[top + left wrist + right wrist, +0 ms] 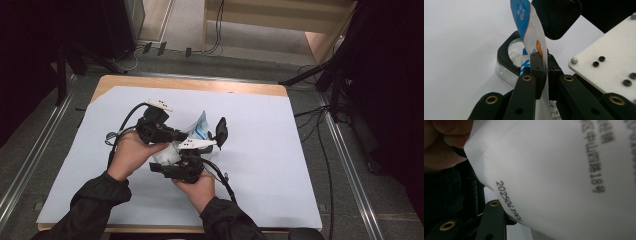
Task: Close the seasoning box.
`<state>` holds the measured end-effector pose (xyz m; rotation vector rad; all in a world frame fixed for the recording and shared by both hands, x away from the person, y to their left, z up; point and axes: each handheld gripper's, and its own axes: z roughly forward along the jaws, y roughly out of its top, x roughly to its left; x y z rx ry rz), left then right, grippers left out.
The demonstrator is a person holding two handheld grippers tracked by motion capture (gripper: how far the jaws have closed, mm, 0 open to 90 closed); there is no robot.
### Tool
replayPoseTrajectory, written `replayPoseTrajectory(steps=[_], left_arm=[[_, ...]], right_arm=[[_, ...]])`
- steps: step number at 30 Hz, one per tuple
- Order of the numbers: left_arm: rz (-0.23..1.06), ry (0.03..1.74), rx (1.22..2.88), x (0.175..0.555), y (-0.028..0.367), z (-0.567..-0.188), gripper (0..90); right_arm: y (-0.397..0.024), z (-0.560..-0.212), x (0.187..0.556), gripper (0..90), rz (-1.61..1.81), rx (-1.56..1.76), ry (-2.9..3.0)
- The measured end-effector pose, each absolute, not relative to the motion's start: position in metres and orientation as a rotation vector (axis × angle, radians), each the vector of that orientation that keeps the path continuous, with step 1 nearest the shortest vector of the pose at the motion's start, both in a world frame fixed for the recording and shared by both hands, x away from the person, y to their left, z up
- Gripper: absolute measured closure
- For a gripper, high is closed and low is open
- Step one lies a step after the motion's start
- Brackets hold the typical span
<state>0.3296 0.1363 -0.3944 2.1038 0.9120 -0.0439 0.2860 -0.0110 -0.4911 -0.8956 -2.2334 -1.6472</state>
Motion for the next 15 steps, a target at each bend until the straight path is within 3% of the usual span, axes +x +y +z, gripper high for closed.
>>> replayPoseTrajectory(steps=[15], left_arm=[[-0.09,0.928,2.097,0.3347,0.1378,-0.3928,87.8]], right_arm=[[-0.0114,-0.4895,0.2865,55.6,-1.653,-0.895,-2.234]])
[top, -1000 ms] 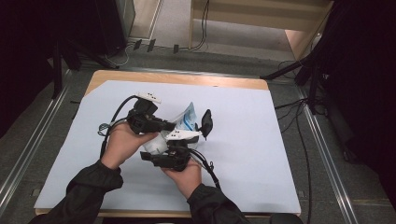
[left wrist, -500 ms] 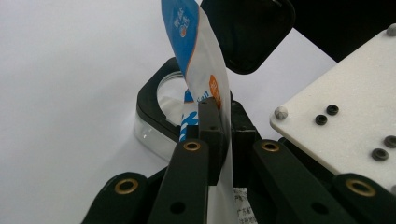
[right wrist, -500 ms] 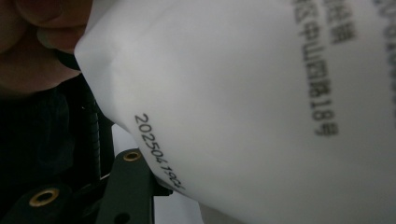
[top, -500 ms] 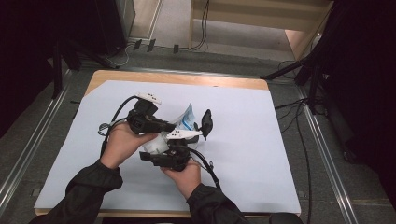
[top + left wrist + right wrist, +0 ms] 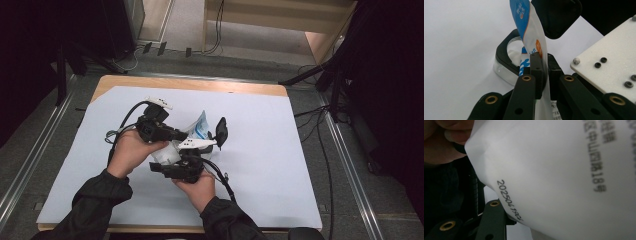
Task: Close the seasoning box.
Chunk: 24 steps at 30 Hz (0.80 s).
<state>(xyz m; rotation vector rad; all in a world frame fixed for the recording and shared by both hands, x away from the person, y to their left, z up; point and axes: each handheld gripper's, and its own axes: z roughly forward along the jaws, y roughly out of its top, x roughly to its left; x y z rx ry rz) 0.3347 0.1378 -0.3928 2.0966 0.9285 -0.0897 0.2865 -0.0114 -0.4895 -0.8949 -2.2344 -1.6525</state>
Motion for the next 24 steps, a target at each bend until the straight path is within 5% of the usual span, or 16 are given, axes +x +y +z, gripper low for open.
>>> replayPoseTrajectory(steps=[24], left_arm=[[-0.087,0.906,2.08,0.3346,0.1394,-0.3957,86.7]], right_arm=[[-0.0119,-0.4902,0.2874,55.7,-1.646,-0.898,-2.242]])
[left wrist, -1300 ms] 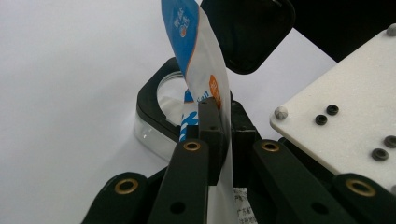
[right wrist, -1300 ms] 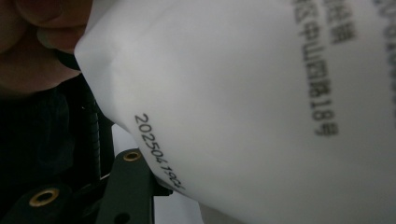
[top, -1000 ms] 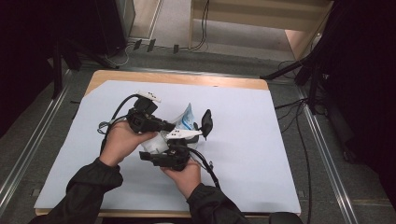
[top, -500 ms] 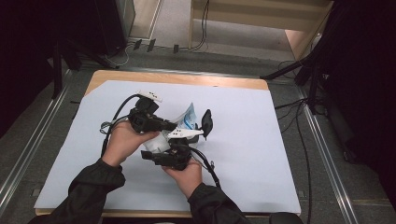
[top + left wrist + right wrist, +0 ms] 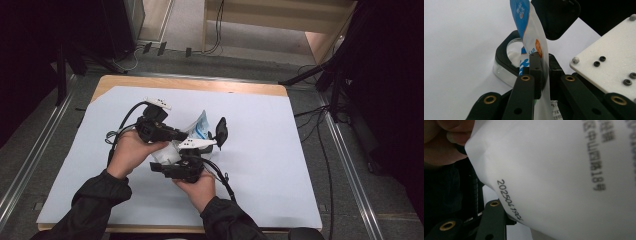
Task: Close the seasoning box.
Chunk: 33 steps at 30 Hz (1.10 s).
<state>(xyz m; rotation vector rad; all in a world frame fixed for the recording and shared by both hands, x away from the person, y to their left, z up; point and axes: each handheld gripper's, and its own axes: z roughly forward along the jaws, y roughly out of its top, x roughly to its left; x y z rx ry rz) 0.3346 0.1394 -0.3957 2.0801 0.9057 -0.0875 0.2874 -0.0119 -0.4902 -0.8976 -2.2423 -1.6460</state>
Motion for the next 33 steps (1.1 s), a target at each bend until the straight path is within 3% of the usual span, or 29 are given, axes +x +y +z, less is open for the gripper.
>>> replayPoseTrajectory(steps=[33], left_arm=[[-0.097,0.898,2.064,0.3352,0.136,-0.3946,82.7]], right_arm=[[-0.0164,-0.4891,0.2911,55.7,-1.657,-0.912,-2.186]])
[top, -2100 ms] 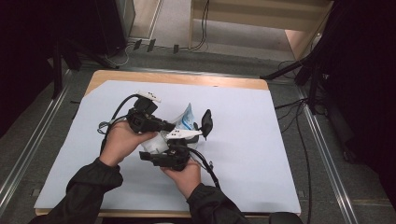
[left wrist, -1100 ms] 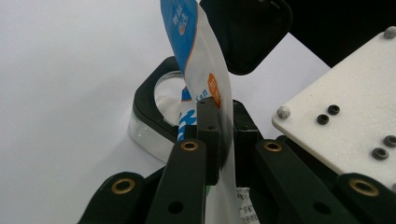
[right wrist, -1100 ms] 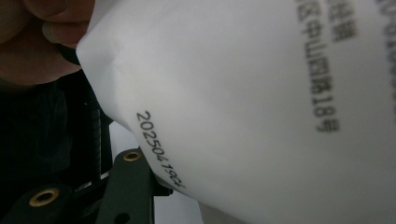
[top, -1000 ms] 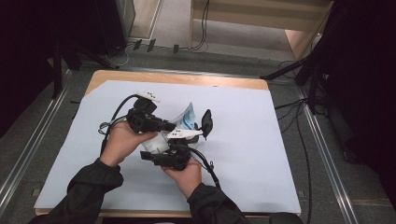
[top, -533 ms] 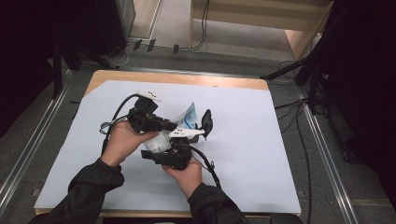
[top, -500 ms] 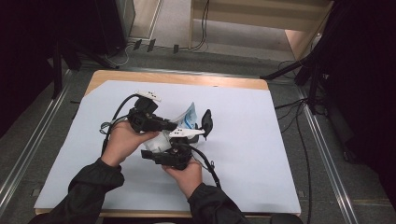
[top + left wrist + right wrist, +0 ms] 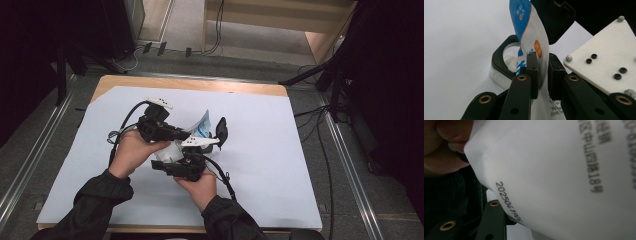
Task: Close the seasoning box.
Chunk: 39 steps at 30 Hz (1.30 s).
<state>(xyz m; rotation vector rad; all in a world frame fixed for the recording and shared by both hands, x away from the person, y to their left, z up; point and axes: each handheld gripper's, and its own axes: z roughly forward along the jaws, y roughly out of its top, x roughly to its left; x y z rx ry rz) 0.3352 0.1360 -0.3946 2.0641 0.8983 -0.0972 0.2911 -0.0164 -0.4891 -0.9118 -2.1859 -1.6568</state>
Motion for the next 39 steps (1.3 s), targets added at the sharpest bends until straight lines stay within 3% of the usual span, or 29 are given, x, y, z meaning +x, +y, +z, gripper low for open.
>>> replayPoseTrajectory(steps=[39], left_arm=[[-0.074,0.891,2.076,0.3339,0.134,-0.393,82.5]], right_arm=[[-0.0159,-0.4884,0.2912,55.7,-1.655,-0.913,-2.175]])
